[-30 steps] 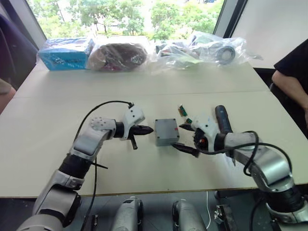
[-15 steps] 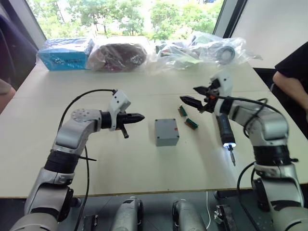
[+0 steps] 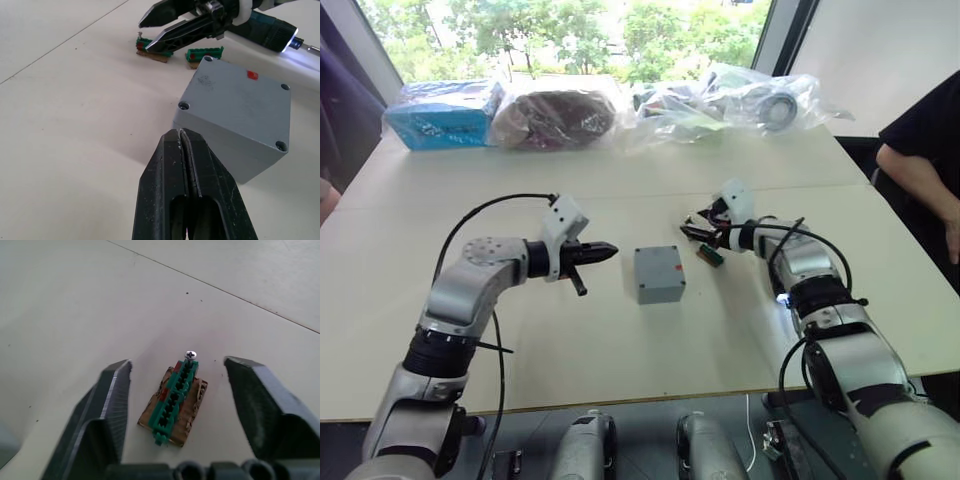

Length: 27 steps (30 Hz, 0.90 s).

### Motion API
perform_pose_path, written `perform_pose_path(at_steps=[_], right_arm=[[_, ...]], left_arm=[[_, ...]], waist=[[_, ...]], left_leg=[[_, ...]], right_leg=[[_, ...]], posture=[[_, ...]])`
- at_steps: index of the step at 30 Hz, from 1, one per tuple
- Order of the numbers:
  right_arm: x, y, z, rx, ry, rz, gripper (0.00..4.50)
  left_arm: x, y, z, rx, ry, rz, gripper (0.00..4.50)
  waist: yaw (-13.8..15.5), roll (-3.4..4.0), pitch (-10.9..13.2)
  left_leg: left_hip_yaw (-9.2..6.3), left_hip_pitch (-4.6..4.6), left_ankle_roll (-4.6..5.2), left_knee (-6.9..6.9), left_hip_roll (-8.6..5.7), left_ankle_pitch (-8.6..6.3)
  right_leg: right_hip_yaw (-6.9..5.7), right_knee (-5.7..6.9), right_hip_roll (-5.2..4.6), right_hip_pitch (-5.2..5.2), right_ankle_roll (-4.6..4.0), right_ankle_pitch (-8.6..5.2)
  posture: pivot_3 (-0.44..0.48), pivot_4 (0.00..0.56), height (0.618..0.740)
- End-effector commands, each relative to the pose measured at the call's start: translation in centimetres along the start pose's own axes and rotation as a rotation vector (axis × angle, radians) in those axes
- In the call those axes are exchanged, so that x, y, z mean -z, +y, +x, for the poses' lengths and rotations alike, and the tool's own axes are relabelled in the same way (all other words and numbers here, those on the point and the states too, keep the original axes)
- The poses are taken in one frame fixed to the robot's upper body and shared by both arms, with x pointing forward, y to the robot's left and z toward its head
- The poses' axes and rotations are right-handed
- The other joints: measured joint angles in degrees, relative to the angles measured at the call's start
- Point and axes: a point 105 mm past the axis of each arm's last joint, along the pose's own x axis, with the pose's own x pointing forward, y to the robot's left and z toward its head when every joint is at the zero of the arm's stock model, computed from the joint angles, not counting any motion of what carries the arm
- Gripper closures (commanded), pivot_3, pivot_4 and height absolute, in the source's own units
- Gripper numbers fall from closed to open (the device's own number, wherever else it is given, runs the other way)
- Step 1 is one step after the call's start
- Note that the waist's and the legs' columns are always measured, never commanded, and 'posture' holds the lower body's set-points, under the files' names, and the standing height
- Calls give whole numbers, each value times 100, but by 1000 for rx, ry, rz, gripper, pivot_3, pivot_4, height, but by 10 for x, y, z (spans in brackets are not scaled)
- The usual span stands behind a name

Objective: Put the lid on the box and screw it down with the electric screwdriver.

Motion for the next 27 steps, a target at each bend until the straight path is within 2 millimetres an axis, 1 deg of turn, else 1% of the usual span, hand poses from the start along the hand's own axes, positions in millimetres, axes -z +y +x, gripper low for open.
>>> perform_pose_path(at_steps=[1,10,13,15,16,23,27], right_arm=[[-17,-7,2,32,-53,-29,2738],[-19,-4,10,27,-69,-35,2738],[-22,-4,10,29,-79,-35,3510],[-23,-5,9,29,-81,-35,4323],[-23,-4,9,26,-82,-35,4422],[-18,-1,7,4,-78,-39,4422],[-25,-2,4,4,-118,-64,4422]], left_arm=[[-17,2,-6,-21,-50,40,4500],[-15,1,-5,-21,-47,38,4500],[-15,1,-4,-18,-46,39,4500],[-15,0,-3,-16,-46,39,4500],[-14,0,-3,-16,-46,39,4500],[-13,-1,0,-6,-47,38,4500],[-13,-2,1,-1,-51,37,4500]], waist=[[5,0,0],[-10,0,0],[-6,0,0],[0,0,0],[-1,0,0],[-6,0,0],[-4,0,0]], left_leg=[[0,0,-1,0,0,0],[0,0,-4,-4,0,2],[0,1,-5,-4,0,3],[0,0,-5,-5,0,3],[0,0,-5,-4,0,3],[0,1,-5,-5,0,3],[0,1,-5,-5,0,3]], right_leg=[[0,0,0,0,0,0],[0,0,0,0,0,0],[0,0,0,0,0,0],[0,0,0,0,0,0],[0,0,0,0,0,0],[0,0,0,0,0,0],[0,0,0,0,0,0]], posture=[[0,150,740],[0,150,740],[0,150,740],[0,150,740],[0,150,740],[0,150,740],[0,150,740]])
